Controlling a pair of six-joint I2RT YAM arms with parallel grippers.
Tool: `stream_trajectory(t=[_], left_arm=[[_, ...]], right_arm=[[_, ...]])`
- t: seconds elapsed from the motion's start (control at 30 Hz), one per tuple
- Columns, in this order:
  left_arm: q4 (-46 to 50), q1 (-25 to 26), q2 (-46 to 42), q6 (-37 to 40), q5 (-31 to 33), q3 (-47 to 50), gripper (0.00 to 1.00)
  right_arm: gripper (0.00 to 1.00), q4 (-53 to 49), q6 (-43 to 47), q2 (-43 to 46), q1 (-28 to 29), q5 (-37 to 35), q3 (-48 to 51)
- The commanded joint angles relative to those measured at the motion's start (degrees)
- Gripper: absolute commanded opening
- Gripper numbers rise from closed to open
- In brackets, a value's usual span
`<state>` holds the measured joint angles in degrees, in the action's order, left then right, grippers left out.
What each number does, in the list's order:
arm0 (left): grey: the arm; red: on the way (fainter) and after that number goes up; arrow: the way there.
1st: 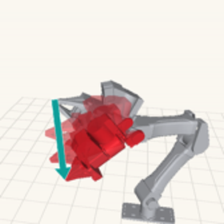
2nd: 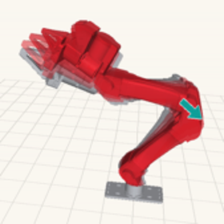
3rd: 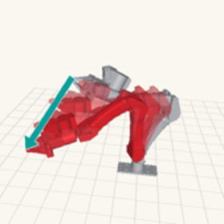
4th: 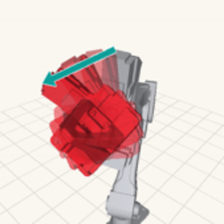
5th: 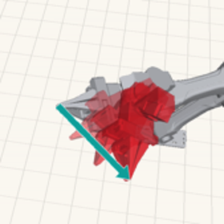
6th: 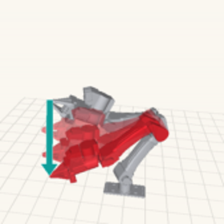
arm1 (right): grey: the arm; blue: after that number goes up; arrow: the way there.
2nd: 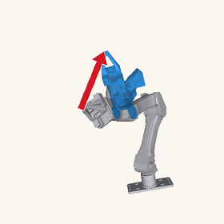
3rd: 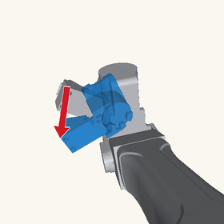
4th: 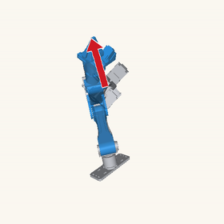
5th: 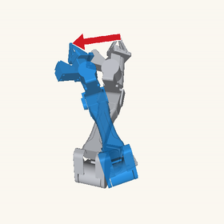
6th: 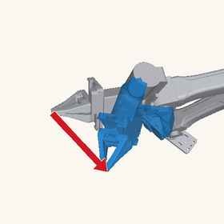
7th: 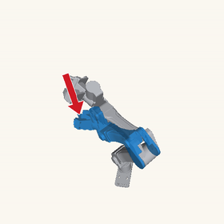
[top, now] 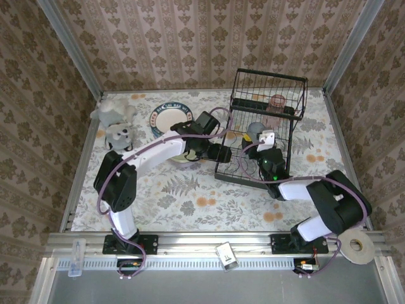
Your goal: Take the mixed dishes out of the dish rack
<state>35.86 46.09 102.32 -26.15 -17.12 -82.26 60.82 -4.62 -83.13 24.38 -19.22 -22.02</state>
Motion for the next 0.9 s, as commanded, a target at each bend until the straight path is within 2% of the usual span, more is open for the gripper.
stream_trajectory(t=[0.0, 0.1, 0.23, 0.37, 0.53, 0.77, 0.87], left_arm=[[-1.06, 0.01, -4.25, 2.15, 0.87, 1.47, 0.82], [-3.08, 0.15, -7.41, 3.78, 3.12, 3.27, 0.87], [-8.76, 0.14, -12.05, 5.40, 5.94, 8.23, 1.00], [-18.25, 0.05, -17.46, 6.22, 7.43, 15.02, 1.00], [-36.97, 0.08, -24.81, 7.92, 9.36, 27.21, 1.00], [-57.23, 0.00, -28.30, 11.54, 9.29, 37.70, 1.00], [-66.20, 0.10, -28.58, 14.38, 6.75, 41.18, 1.00]], right_arm=[[0.45, -5.47, -1.81, 5.83, -0.62, -0.01, -0.22], [0.45, -11.51, -3.56, 10.26, -1.09, 0.35, -0.77], [0.44, -17.33, -5.78, 15.07, -1.26, 0.78, -1.09], [0.44, -23.29, -8.88, 20.54, -1.42, 0.68, -1.44], [0.44, -35.12, -13.28, 28.76, -1.65, 0.60, -4.12], [0.44, -49.42, -23.30, 36.38, -2.65, 2.83, -9.30], [0.44, -53.96, -30.14, 39.36, -4.15, 4.83, -10.58]])
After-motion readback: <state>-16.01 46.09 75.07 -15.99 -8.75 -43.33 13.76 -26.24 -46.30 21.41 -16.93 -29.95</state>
